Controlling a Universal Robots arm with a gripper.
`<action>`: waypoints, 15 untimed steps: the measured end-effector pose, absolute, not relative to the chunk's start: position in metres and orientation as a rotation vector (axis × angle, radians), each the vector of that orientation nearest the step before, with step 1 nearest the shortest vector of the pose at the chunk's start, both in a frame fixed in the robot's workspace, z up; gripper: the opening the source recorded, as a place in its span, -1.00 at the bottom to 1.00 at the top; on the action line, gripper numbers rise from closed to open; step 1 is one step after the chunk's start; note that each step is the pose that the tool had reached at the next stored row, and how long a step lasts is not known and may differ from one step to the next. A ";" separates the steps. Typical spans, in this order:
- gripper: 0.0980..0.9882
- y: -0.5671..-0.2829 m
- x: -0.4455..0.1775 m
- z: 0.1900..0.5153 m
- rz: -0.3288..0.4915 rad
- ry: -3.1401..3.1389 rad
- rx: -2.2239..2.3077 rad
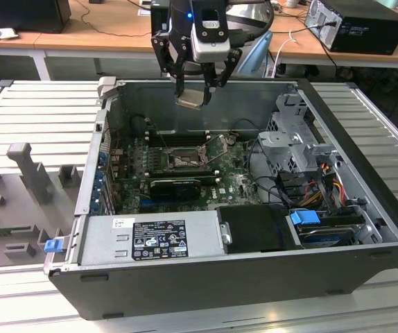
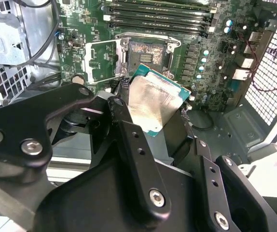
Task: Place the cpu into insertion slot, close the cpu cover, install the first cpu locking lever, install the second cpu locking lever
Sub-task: 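Place the cpu into insertion slot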
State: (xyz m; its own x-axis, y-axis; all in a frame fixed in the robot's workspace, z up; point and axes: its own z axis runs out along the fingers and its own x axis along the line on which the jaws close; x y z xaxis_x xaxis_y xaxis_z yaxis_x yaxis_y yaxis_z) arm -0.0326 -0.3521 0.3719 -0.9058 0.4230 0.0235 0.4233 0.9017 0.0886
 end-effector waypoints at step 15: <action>-0.03 -0.352 -0.033 0.371 -0.144 -3.036 -0.792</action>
State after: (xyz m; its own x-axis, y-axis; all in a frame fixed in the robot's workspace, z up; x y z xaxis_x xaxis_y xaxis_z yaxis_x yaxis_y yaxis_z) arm -0.0326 -0.3521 0.3708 -0.8729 0.4873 0.0238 0.4873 0.8687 0.0885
